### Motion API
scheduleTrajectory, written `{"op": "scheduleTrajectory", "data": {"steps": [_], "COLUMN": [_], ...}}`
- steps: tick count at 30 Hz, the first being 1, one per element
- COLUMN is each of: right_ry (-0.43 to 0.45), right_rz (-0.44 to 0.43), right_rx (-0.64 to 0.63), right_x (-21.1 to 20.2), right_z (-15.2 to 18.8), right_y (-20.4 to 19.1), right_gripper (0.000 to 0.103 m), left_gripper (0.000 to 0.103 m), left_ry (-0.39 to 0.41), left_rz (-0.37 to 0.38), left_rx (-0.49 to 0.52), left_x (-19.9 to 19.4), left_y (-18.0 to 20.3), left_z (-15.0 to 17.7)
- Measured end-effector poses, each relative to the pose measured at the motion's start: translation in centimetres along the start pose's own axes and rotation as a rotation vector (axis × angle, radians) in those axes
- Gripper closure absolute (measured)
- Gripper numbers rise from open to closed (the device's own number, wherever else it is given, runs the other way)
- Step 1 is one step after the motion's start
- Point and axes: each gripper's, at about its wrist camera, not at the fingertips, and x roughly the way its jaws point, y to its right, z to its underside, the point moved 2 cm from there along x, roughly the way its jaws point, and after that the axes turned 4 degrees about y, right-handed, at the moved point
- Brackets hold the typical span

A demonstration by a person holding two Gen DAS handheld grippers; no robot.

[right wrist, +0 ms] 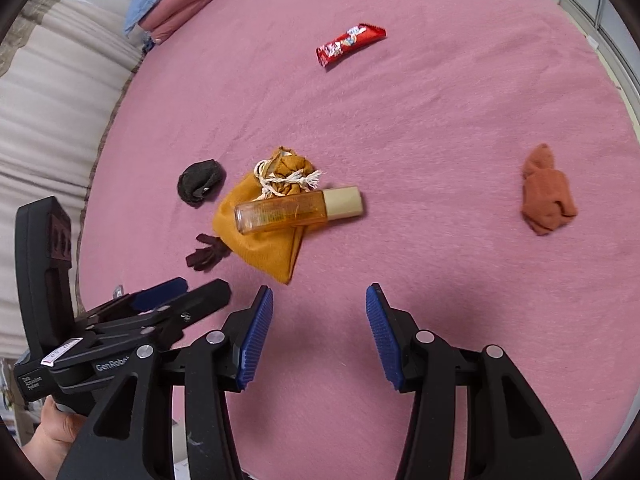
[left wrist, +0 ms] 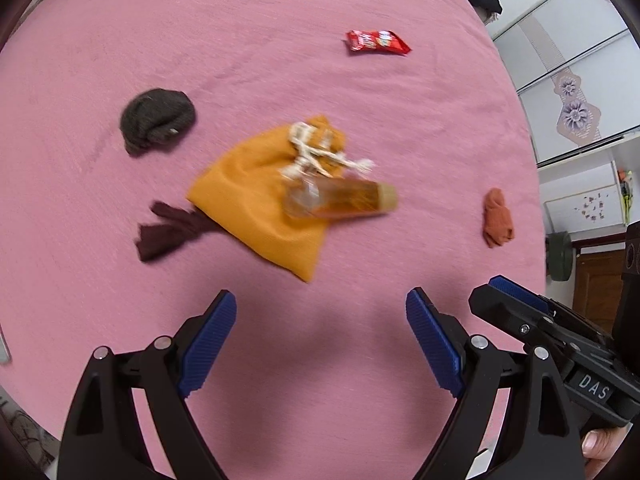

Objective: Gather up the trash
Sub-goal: 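Move both tools back over the orange pouch and perfume bottle, then grasp the amber perfume bottle with the right tool while the left tool grasps the orange pouch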

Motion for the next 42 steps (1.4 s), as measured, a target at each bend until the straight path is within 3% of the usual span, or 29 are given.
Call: {"op": "scheduleTrajectory", "data": {"steps": [9,14,16,19,25,30,34,42], "right_ry": [-0.02,-0.043,-0.068,-0.093,-0.139,-0.174,-0.152,-0.128], "right_rz": [-0.021,-0.012,-0.022,-0.057,-0.094,-0.065,-0.069,0.018], "right_rx": [0.207,0.291,0.358,0.469,0.597,0.616,0.593,0.426], "right_x": [4.3,7.1,8.3,9.5,11.7,13.2,12.7,10.7], "right_z": [-2.1,-3.6,-3.9,-4.0,-4.5,-4.9,-5.0,-5.3], "right_y": [-0.3,-0.4,0.0,0.8,1.6,2.0,2.6,4.3], "right_gripper": [0.051,0.049,0.041,0.038,0.038,0.055,0.065,0.071], "left_gripper": [0.017,0.017,0.016,0.015,0.014,0.014,0.014,0.013], "left_ry": [-0.048,-0.06,-0.059,-0.065,-0.077,-0.09,-0.102,-0.142], "left_rz": [-0.028,-0.033,-0.025,-0.007,-0.002,-0.001,0.003,0.025], "left_rx": [0.095,0.155,0.175,0.19,0.228,0.223,0.231,0.262], "left_x": [2.2,3.7,4.1,4.7,5.6,6.4,7.0,9.1], "left_y": [-4.1,-4.5,-4.4,-4.2,-4.2,-4.6,-4.6,-3.2], "left_z": [-3.4,-4.5,-5.0,-5.6,-6.9,-7.7,-8.2,-8.9]}}
